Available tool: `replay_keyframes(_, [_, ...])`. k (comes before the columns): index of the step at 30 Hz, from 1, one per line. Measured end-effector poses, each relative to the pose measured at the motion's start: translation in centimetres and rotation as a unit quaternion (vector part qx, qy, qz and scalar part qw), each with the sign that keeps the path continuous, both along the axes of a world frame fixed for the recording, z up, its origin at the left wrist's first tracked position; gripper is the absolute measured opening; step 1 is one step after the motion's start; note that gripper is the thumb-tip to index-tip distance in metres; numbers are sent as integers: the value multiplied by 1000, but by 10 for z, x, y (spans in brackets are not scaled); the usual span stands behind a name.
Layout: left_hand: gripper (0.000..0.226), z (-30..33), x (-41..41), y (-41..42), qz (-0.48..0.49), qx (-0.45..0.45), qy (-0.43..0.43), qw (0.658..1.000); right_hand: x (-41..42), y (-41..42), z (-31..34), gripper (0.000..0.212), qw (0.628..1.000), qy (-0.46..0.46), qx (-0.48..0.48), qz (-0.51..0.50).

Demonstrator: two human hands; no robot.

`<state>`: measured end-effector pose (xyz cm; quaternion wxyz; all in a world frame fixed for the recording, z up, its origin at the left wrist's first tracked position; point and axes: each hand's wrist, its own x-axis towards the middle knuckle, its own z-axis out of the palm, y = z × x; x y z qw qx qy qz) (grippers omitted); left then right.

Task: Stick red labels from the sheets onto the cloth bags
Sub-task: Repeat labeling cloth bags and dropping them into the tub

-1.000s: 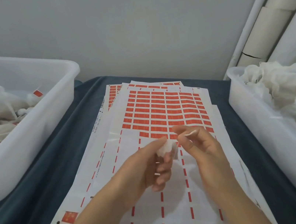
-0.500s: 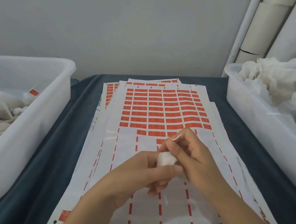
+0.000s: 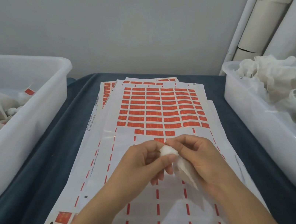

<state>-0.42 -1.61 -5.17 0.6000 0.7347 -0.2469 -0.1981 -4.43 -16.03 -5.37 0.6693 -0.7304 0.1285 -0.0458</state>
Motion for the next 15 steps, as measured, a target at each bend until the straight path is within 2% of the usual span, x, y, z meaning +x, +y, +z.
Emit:
replay_keyframes(5, [25,2,3,1,53,4,-5,999,-3,0,3,30,998,-10,-26,52])
replay_keyframes(8, [28,4,5,4,32,-6,27,999,-4,-4,6,28,995,-32,-44,79])
replay_keyframes(12, [14,3,4,3,-9,-26,62,998,-3,-9,6,30,995,-47,-46,74])
replay_keyframes(15, [24,3,2,3,-17,-44,52,998,-4,-10,8,26,994,-59,-39,82])
